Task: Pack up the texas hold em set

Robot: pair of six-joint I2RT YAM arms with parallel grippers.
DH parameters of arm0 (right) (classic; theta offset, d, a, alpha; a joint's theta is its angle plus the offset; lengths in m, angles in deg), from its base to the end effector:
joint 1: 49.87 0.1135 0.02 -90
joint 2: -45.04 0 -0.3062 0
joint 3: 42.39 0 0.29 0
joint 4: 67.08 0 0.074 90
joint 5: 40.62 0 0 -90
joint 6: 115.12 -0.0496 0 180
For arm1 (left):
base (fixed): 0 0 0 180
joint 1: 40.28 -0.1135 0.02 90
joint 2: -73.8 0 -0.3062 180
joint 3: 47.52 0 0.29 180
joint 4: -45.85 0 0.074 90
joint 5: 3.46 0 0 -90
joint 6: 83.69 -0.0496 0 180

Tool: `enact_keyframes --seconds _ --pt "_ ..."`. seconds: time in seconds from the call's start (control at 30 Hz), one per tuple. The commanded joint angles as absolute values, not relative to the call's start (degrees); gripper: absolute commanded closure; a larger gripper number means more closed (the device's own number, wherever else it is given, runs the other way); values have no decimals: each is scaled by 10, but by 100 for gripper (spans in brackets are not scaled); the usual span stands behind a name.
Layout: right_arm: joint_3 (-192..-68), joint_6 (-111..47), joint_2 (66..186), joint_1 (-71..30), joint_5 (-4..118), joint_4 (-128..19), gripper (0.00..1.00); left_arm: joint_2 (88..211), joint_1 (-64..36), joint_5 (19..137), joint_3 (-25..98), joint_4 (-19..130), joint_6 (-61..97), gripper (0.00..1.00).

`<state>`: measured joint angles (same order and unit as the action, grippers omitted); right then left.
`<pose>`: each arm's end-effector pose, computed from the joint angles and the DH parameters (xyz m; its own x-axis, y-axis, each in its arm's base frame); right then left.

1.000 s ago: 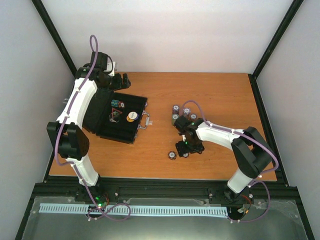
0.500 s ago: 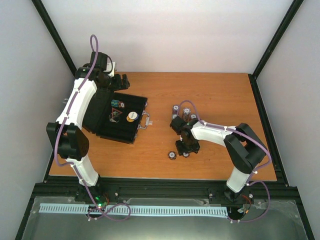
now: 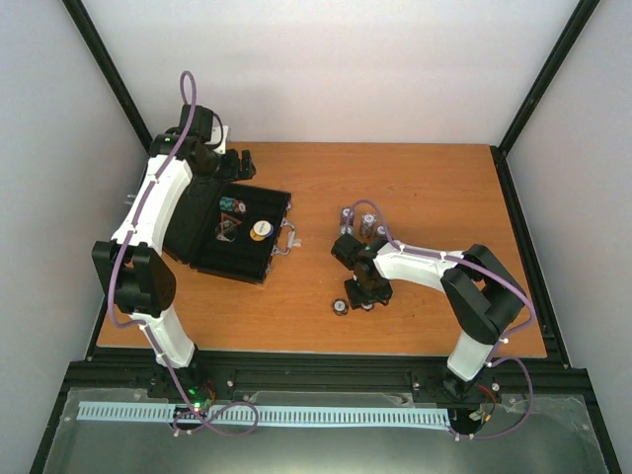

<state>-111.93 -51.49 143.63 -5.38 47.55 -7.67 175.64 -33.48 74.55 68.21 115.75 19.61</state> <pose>0.2312 0.2249 0.1519 -0.9497 -0.3107 -0.0383 -0.3103 0.9505 -0.0167 0.4286 -0.0615 0.3812 -0.8544 -0.1247 -0.5044 0.0355 0.9545 -0.2962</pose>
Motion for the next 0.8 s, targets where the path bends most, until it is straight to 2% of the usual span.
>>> enact_keyframes --seconds 0.0,0.43,0.77 --pt "-1106 -522 1435 -45 457 -59 43 1739 -340 749 683 1162 192 0" --pt "-1092 -523 1421 -46 457 -53 44 1748 -340 750 688 1159 201 0" --pt "-1081 -517 1424 -47 475 -68 48 1756 -340 745 690 1159 203 0"
